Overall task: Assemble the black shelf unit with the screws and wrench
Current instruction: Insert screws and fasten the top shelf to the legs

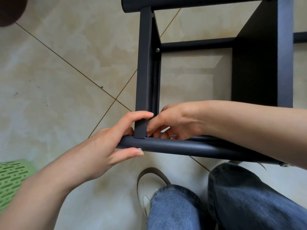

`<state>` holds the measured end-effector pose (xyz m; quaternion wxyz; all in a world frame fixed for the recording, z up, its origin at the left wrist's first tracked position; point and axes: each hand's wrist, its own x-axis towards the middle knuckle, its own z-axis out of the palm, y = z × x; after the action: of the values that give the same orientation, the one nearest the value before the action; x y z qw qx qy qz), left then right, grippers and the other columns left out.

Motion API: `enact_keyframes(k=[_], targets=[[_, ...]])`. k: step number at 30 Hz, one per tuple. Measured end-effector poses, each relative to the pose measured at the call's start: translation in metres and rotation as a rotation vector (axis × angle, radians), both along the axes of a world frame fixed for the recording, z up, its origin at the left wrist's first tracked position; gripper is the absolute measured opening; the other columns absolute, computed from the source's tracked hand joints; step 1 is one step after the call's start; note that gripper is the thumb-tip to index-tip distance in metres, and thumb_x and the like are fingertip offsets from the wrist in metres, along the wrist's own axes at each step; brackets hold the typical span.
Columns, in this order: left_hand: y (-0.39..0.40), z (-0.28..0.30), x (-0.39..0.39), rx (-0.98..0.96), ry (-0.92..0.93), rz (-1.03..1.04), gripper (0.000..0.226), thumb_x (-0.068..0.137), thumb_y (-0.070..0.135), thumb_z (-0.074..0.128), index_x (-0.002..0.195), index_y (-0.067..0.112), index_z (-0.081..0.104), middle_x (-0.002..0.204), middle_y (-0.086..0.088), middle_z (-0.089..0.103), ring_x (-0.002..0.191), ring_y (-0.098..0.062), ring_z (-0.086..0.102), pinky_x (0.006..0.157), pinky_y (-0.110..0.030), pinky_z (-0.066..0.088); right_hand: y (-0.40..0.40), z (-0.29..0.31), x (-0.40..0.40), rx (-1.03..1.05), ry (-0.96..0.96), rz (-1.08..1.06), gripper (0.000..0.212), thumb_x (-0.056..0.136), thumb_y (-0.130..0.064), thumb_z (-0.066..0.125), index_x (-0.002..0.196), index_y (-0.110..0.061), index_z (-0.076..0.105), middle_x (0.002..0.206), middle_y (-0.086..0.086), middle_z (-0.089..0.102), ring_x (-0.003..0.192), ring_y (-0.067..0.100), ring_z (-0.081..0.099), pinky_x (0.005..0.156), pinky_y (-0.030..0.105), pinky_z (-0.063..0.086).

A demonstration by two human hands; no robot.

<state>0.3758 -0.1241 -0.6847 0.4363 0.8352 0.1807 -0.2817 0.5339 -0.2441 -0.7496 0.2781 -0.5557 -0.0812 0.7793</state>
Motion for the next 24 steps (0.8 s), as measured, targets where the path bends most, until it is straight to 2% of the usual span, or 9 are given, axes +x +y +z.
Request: enact_keyframes(k=[3,6,11,15,17,19,21,24], targets=[[0.000,-0.002,-0.002,-0.010,-0.012,0.009,0.066,0.072,0.068,0.052,0.132,0.072,0.025,0.105,0.006,0.071,0.094,-0.026,0.065,0.094,-0.046,0.051,-0.005,-0.001,0.003,0.035,0.118,-0.051,0.016,0.090,-0.018,0.065,0.075,-0.015,0.062,0.073,-0.001,0.057,0.068,0.014,0.050,0.063,0.024,0.043],[0.000,-0.003,-0.003,-0.021,-0.025,0.026,0.066,0.071,0.068,0.052,0.131,0.073,0.026,0.109,0.017,0.070,0.096,-0.020,0.065,0.096,-0.034,0.049,-0.009,-0.003,0.006,0.068,0.197,-0.057,0.003,0.092,-0.017,0.064,0.090,-0.015,0.063,0.089,0.002,0.055,0.074,0.014,0.051,0.073,0.027,0.045],[0.001,-0.004,-0.002,-0.028,-0.029,0.031,0.066,0.071,0.068,0.052,0.131,0.073,0.026,0.110,0.019,0.069,0.097,-0.017,0.065,0.098,-0.037,0.051,-0.009,-0.005,0.005,0.075,0.208,-0.048,0.006,0.092,-0.017,0.064,0.095,-0.013,0.063,0.083,0.003,0.059,0.076,0.016,0.054,0.075,0.029,0.046],[0.002,-0.006,-0.003,-0.007,-0.048,0.023,0.064,0.072,0.069,0.053,0.130,0.074,0.026,0.108,0.010,0.069,0.095,-0.022,0.064,0.095,-0.040,0.051,-0.003,-0.001,0.006,0.057,0.129,-0.025,0.007,0.093,-0.014,0.065,0.097,-0.009,0.066,0.085,0.008,0.059,0.071,0.016,0.054,0.069,0.029,0.046],[0.003,-0.009,-0.005,0.014,-0.061,0.012,0.056,0.084,0.068,0.055,0.131,0.074,0.025,0.108,0.005,0.069,0.095,-0.025,0.064,0.094,-0.044,0.051,-0.001,0.001,0.005,0.042,0.099,-0.019,0.009,0.093,-0.013,0.064,0.101,-0.009,0.065,0.088,0.010,0.058,0.071,0.017,0.053,0.068,0.029,0.046],[0.005,-0.011,-0.007,0.027,-0.070,0.006,0.059,0.087,0.059,0.059,0.131,0.074,0.024,0.109,0.001,0.069,0.096,-0.026,0.064,0.093,-0.044,0.051,0.000,0.003,0.004,0.036,0.072,-0.033,0.005,0.093,-0.013,0.064,0.094,-0.009,0.066,0.080,0.008,0.060,0.068,0.017,0.054,0.067,0.028,0.046],[0.005,-0.013,-0.008,0.009,-0.094,0.018,0.059,0.087,0.061,0.059,0.133,0.073,0.025,0.110,0.005,0.069,0.098,-0.023,0.064,0.095,-0.037,0.049,-0.002,0.005,0.002,0.041,0.033,-0.065,0.007,0.091,-0.013,0.065,0.085,-0.010,0.066,0.072,0.005,0.061,0.064,0.016,0.055,0.064,0.028,0.046],[0.003,-0.014,-0.009,-0.037,-0.139,0.035,0.062,0.087,0.052,0.062,0.137,0.068,0.028,0.115,0.020,0.067,0.104,-0.014,0.064,0.095,-0.020,0.045,-0.006,0.008,0.000,0.085,-0.027,-0.089,0.009,0.092,-0.012,0.064,0.084,-0.009,0.066,0.076,0.006,0.063,0.065,0.016,0.057,0.064,0.028,0.047]])
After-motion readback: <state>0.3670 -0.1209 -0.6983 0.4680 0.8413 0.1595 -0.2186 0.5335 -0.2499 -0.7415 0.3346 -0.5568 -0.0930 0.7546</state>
